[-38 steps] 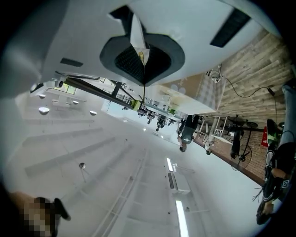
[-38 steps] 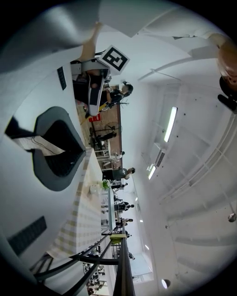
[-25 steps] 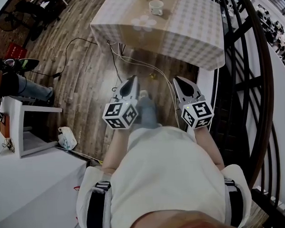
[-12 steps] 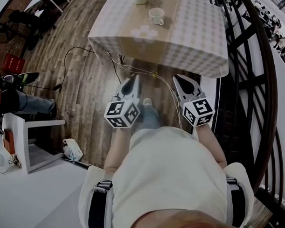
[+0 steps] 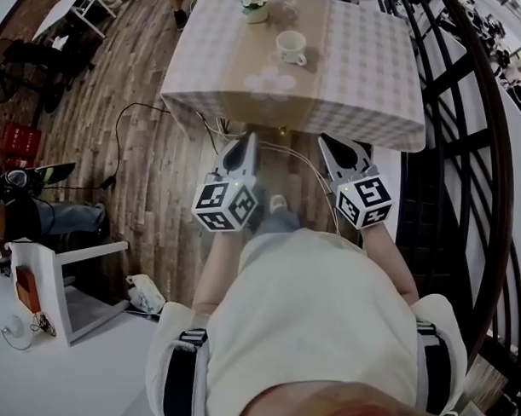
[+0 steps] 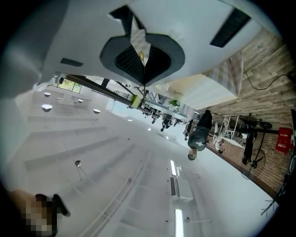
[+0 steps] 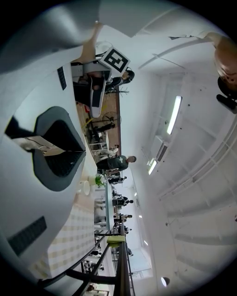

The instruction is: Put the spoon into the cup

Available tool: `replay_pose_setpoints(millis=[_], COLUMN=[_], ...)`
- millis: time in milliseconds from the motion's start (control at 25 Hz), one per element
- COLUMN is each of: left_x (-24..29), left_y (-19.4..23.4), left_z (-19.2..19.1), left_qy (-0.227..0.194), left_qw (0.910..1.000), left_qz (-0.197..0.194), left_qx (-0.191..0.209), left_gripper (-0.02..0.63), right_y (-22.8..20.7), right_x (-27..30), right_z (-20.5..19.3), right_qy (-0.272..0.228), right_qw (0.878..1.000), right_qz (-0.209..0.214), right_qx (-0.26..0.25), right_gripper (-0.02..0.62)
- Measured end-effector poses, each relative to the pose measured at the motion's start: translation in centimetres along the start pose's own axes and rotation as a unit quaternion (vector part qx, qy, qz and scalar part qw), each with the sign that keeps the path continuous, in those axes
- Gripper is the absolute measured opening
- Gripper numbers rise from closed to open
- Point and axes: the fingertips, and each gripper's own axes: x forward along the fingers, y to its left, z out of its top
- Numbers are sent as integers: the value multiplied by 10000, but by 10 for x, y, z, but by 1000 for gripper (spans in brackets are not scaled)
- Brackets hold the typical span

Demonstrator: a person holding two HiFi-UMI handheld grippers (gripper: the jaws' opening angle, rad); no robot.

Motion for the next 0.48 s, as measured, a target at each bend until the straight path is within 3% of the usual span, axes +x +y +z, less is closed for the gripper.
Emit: replay_pose_setpoints(millis=[480], left_x=[61], left_y=[49], left_z=[26], left_qy=[194], left_qw=[9995], left_qz=[-224], left_qx=[67], left_gripper=[5], right_y=[-25], right_x=[67], right_z=[11], right_qy=[2], right_qw=[9994], right_qz=[-328], right_qx=[90], right_gripper=[2])
